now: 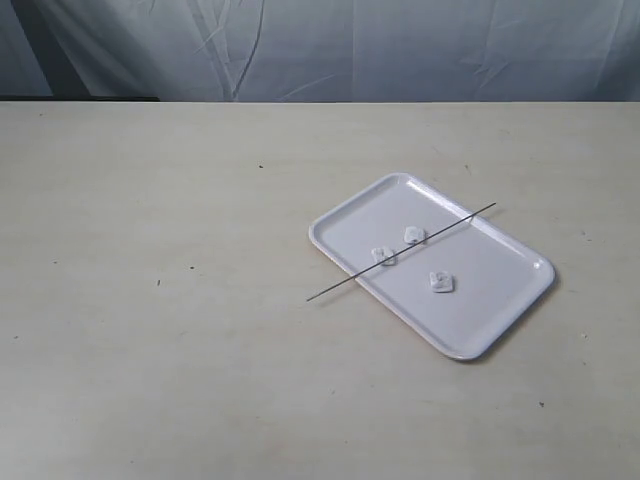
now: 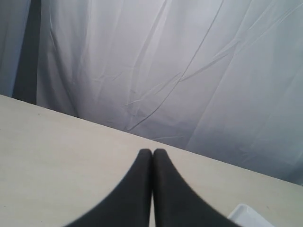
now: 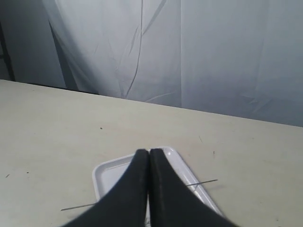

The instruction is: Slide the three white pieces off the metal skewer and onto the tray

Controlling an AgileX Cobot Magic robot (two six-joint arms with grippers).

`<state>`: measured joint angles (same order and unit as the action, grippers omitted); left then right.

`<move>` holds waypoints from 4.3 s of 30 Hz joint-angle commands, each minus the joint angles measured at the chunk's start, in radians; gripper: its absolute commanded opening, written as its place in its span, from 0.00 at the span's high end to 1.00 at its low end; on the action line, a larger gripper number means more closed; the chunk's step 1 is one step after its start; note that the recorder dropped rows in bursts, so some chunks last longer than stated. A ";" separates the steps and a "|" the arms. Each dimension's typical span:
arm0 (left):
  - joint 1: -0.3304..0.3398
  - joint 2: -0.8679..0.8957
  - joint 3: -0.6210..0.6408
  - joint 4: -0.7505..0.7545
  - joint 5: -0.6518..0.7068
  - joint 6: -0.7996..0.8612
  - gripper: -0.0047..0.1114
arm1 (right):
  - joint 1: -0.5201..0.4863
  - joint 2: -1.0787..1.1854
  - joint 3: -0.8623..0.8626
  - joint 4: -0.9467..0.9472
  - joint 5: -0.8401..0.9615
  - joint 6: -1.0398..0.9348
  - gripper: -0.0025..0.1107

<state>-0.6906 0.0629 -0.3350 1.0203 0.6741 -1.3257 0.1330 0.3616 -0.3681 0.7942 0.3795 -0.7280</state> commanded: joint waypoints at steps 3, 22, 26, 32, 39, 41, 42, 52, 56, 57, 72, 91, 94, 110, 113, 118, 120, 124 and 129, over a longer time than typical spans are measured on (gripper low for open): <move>0.052 -0.015 0.005 0.000 -0.009 0.001 0.96 | -0.003 -0.007 0.008 -0.005 -0.017 -0.001 0.98; 0.836 -0.063 0.022 -0.429 -0.168 0.582 0.96 | -0.064 -0.032 0.152 -0.389 -0.123 0.207 0.98; 0.897 -0.063 0.072 -1.143 -0.170 1.436 0.96 | -0.062 -0.110 0.267 -0.550 -0.212 0.369 0.98; 0.897 -0.063 0.100 -1.141 -0.162 1.538 0.96 | -0.060 -0.193 0.347 -0.721 -0.304 0.551 0.98; 0.897 -0.063 0.221 -1.122 -0.296 1.445 0.96 | -0.060 -0.309 0.368 -0.759 -0.238 0.579 0.98; 0.897 -0.063 0.264 -1.104 -0.315 1.366 0.96 | -0.060 -0.339 0.368 -0.771 -0.165 0.610 0.98; 0.897 -0.063 0.281 -1.087 -0.327 1.337 0.96 | -0.060 -0.356 0.368 -0.773 -0.121 0.622 0.98; 0.758 -0.063 0.335 -0.863 -0.443 1.277 0.96 | -0.062 -0.362 0.368 -0.794 -0.080 0.707 0.98; 0.719 -0.063 0.335 -0.878 -0.443 1.277 0.96 | -0.064 -0.362 0.368 -0.794 -0.080 0.707 0.98; 0.719 -0.063 0.335 -0.885 -0.443 1.279 0.96 | -0.071 -0.362 0.368 -0.794 -0.080 0.707 0.98; 0.719 -0.063 0.335 -0.991 -0.443 1.366 0.96 | -0.113 -0.362 0.368 -0.794 -0.074 0.752 0.98; 0.722 -0.063 0.335 -0.993 -0.439 1.326 0.96 | -0.113 -0.362 0.368 -0.794 -0.074 0.754 0.98; 0.735 -0.063 0.335 -0.993 -0.439 1.326 0.96 | -0.113 -0.362 0.368 -0.794 -0.074 0.754 0.98; 0.768 -0.063 0.335 -1.001 -0.437 1.326 0.96 | -0.113 -0.362 0.368 -0.789 -0.074 0.756 0.98; 0.768 -0.063 0.335 -1.001 -0.437 1.326 0.96 | -0.113 -0.362 0.368 -0.789 -0.074 0.756 0.98; 0.768 -0.063 0.335 -1.001 -0.437 1.326 0.96 | -0.113 -0.362 0.368 -0.789 -0.072 0.756 0.98; 0.768 -0.063 0.335 -1.001 -0.437 1.326 0.96 | -0.113 -0.362 0.368 -0.789 -0.072 0.756 0.98; 0.768 -0.063 0.335 -1.001 -0.437 1.326 0.96 | -0.113 -0.362 0.368 -0.789 -0.072 0.756 0.98; 0.768 -0.063 0.335 -1.001 -0.437 1.326 0.96 | -0.113 -0.362 0.368 -0.789 -0.072 0.756 0.98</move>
<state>0.0719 0.0045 -0.0042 0.0245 0.2456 0.0000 0.0260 0.0074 -0.0020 0.0082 0.3139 0.0259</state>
